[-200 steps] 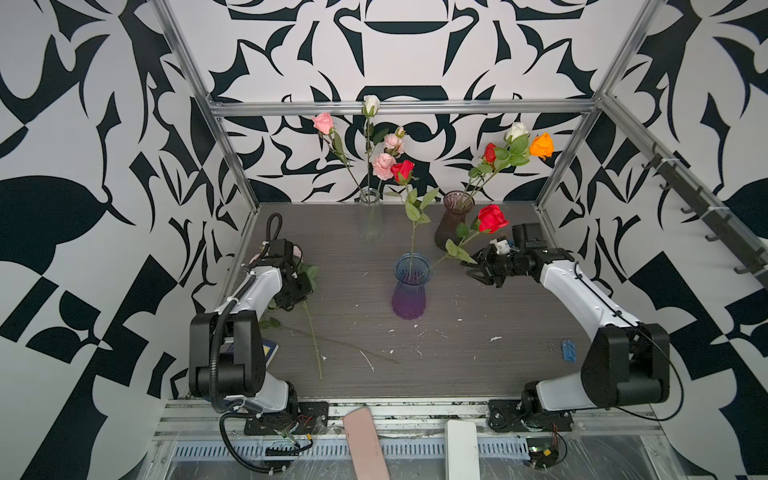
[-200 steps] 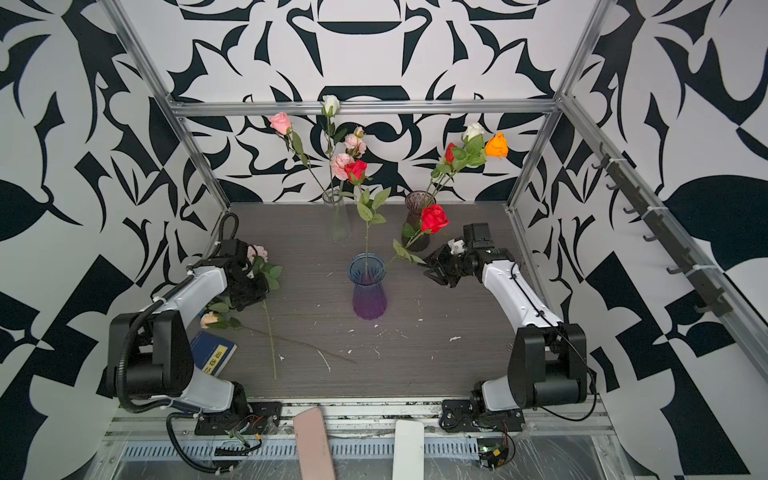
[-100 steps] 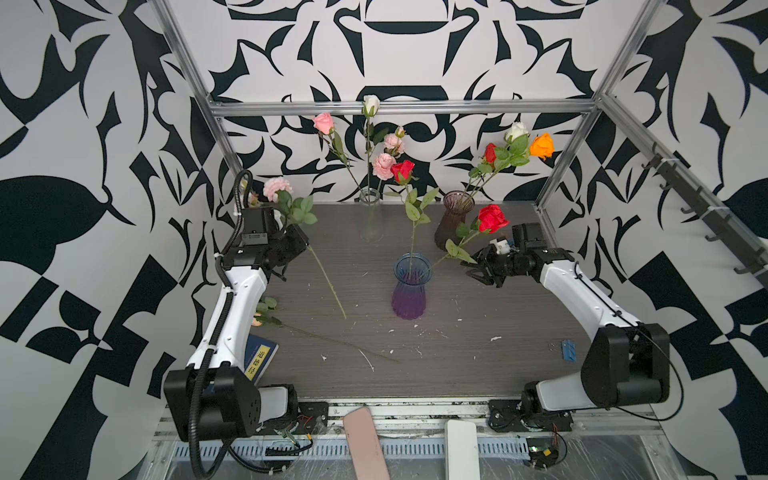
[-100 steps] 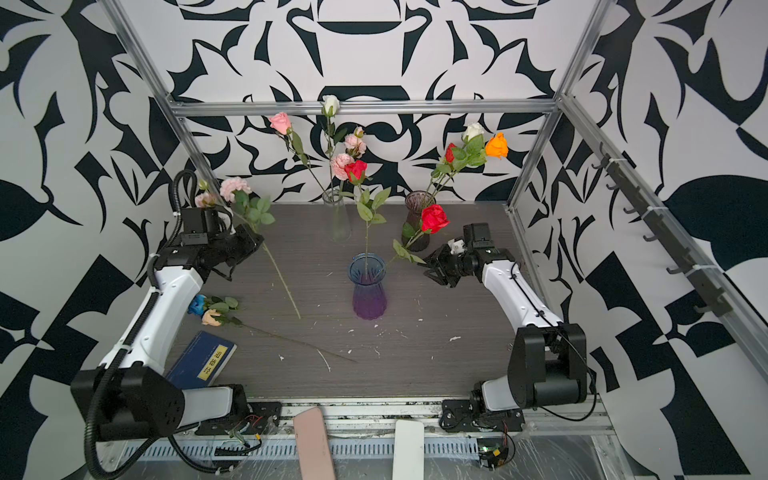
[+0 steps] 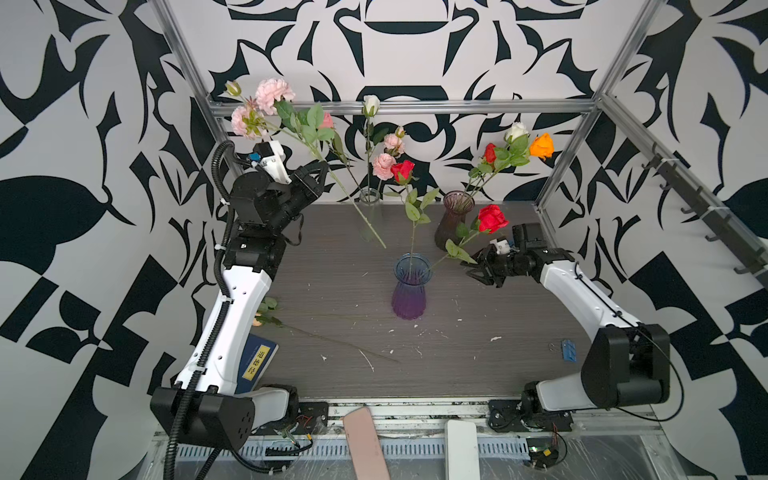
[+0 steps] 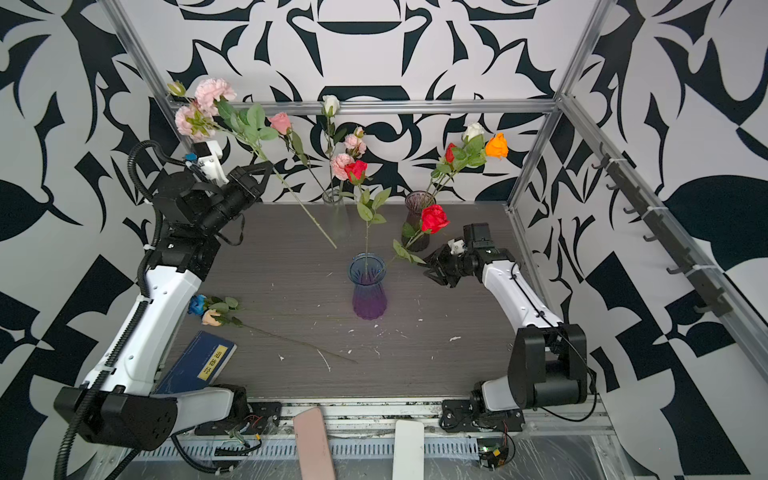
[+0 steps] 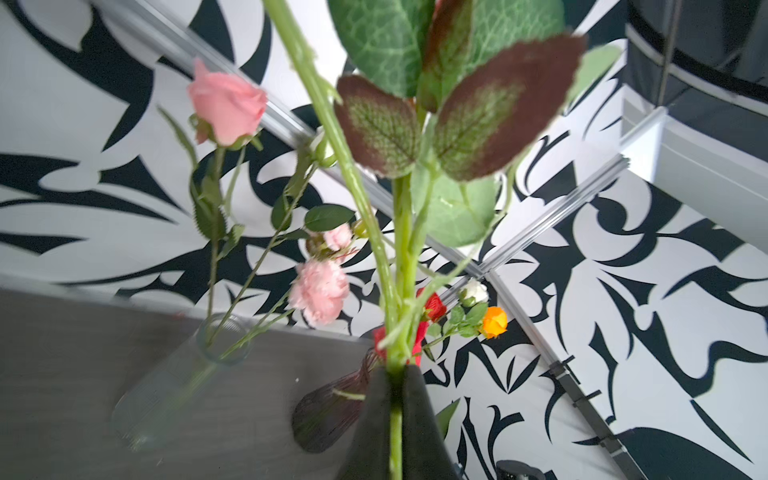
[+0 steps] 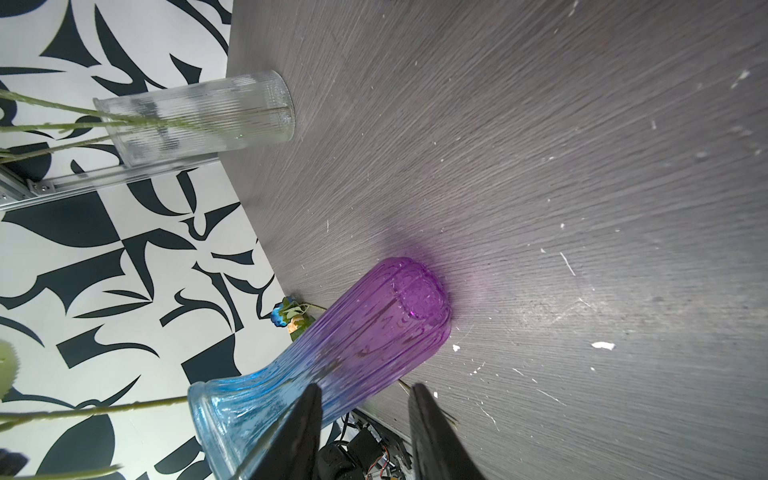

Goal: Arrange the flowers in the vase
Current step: 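Lift the pink roses high and carry them over the blue-purple vase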

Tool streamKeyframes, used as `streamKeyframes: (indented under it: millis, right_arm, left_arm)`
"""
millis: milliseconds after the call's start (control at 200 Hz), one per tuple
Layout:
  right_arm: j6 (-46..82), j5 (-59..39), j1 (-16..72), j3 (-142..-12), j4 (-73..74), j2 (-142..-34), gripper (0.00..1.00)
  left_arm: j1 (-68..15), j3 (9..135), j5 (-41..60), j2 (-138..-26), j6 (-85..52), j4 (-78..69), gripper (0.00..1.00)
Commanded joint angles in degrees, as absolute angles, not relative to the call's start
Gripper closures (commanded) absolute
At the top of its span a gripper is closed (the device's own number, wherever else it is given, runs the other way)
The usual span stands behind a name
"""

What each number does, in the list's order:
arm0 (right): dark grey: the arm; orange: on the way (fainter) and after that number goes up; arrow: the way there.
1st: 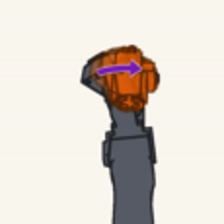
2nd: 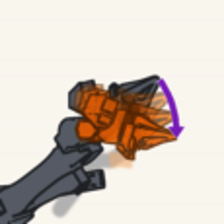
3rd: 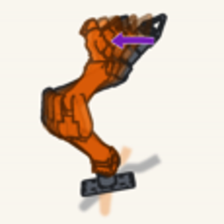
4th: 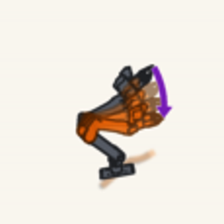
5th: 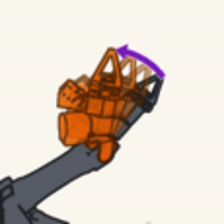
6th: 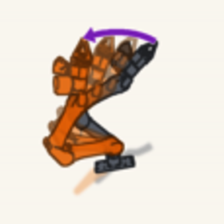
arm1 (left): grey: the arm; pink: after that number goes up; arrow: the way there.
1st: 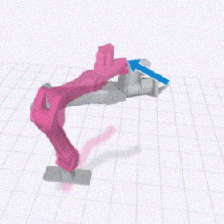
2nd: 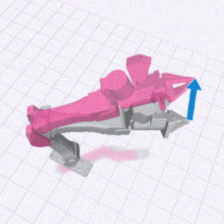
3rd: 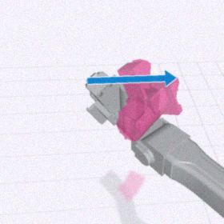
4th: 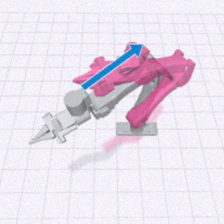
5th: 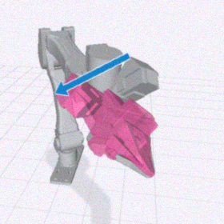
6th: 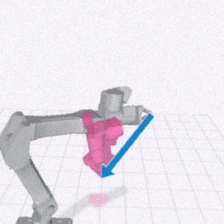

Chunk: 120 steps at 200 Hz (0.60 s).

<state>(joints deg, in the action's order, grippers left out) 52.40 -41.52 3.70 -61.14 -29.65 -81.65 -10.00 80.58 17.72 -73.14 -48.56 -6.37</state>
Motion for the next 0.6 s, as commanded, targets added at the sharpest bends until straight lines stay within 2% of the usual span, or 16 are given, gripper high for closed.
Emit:
streamKeyframes:
  millis: [0,295,595]
  right_arm:
    - [52.4,-42.0,3.5,-60.5,-28.9,-78.6,0.61]
    - [53.1,-41.8,3.4,-59.2,-28.5,-77.3,0.61]
    - [53.5,-41.0,3.4,-58.4,-29.1,-75.8,0.61]
  left_arm:
    - [-12.5,80.7,18.8,-75.2,-47.3,-20.6,1.00]
    - [-18.1,82.3,22.2,-78.5,-38.6,-23.0,1.00]
    - [-23.7,81.2,26.4,-77.5,-28.4,-12.9,1.00]
